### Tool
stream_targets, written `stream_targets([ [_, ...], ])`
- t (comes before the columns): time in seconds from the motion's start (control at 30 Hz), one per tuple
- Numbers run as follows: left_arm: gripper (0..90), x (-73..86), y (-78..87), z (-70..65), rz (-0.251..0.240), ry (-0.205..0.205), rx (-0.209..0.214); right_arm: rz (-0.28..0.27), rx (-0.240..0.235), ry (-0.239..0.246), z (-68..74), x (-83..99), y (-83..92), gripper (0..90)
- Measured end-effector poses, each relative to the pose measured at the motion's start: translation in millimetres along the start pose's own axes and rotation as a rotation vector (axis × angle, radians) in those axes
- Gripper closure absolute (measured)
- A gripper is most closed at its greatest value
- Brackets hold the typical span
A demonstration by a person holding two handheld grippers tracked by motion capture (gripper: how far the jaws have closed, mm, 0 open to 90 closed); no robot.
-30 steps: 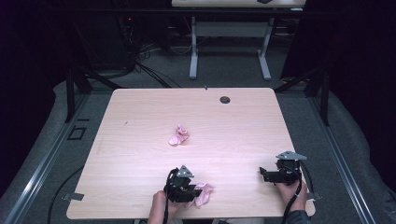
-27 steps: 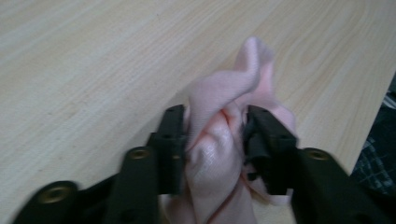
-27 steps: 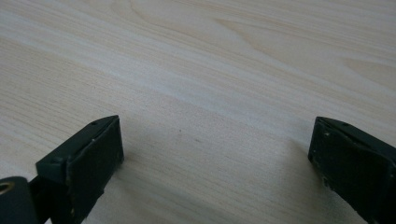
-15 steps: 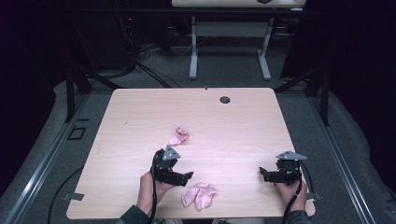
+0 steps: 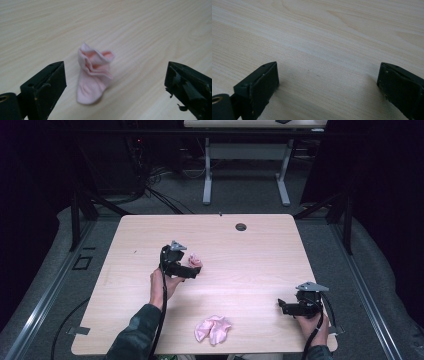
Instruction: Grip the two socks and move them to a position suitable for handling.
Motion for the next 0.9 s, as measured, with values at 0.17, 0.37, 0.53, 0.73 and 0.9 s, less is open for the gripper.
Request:
stream_targets([
  [0.17, 16.1, -9.5, -25.3, 15.8, 0.047, 0.027, -0.006, 0.0, 0.0, 0.0, 0.1, 0.0, 0.0, 3.4],
  [0.37, 37.3, 4.0, -47.4, 23.4, 0.129, 0.051, -0.001, 0.0, 0.0, 0.0, 0.0, 0.0, 0.0, 3.4],
  [0.53, 54.0, 16.3, -60.7, 24.2, 0.19, 0.04, -0.008, 0.0, 0.001, 0.001, -0.1, 0.0, 0.0, 3.5],
  [0.73, 69.1, 20.9, -63.1, 27.0, 0.184, 0.038, -0.026, 0.0, 0.0, 0.002, -0.1, -0.1, 0.0, 3.6],
  [0.9, 77.0, 21.8, -63.0, 28.7, 0.165, 0.017, -0.032, -0.002, -0.001, 0.0, 0.0, -0.1, 0.1, 3.9],
])
Point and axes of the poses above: each handheld gripper's, and its own axes: y roughly backward along the jaws, x roughly out of its underside, z roughly to its left, the point moved 6 cm from there along -y, roughly forward along the jaws, and after that the axes turned 4 degrees about x, right-handed, at the moved point
